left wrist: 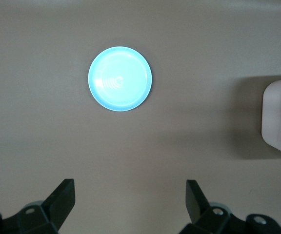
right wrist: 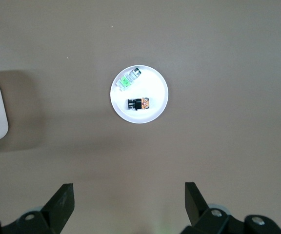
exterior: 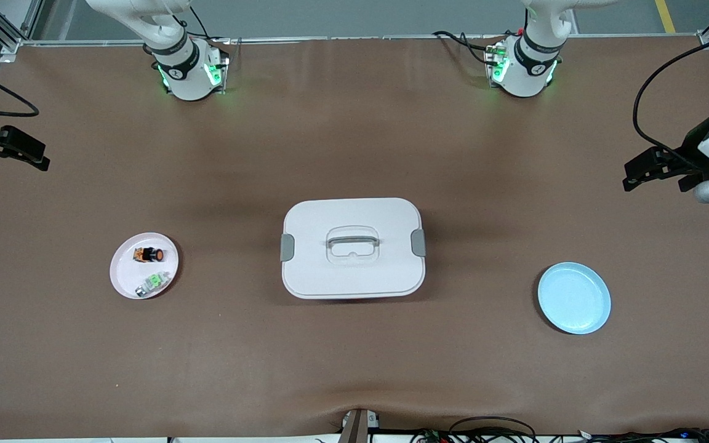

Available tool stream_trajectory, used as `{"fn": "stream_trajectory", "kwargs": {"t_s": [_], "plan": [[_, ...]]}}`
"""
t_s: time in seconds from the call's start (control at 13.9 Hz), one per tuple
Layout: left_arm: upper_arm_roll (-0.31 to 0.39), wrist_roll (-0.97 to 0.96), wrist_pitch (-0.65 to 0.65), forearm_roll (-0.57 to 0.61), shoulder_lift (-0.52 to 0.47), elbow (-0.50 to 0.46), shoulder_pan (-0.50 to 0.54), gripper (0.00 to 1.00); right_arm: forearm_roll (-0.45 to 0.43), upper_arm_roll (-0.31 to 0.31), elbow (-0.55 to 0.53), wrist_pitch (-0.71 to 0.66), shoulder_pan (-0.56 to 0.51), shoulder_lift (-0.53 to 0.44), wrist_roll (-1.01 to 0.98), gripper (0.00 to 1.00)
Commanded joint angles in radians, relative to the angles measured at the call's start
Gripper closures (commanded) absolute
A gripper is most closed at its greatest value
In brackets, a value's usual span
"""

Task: Transfer orange switch to right arm and place

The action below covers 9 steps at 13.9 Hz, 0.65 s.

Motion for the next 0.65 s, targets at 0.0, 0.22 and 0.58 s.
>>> {"fn": "stream_trajectory", "kwargs": {"t_s": [0.0,0.22,0.58], "plan": [[0.004,0.015,-0.031,0.008,0.008,0.022,0.002,0.00,0.063,-0.016,0.023,-0.019,-0.025,0.002,0.016,0.00],[0.004,0.012,-0.034,0.009,0.008,0.022,-0.001,0.00,0.098,-0.050,0.021,-0.018,-0.027,-0.001,0.010,0.00],[0.004,0.009,-0.034,0.008,0.008,0.023,0.001,0.00,0.097,-0.051,0.013,-0.050,-0.028,-0.001,0.005,0.00]]}}
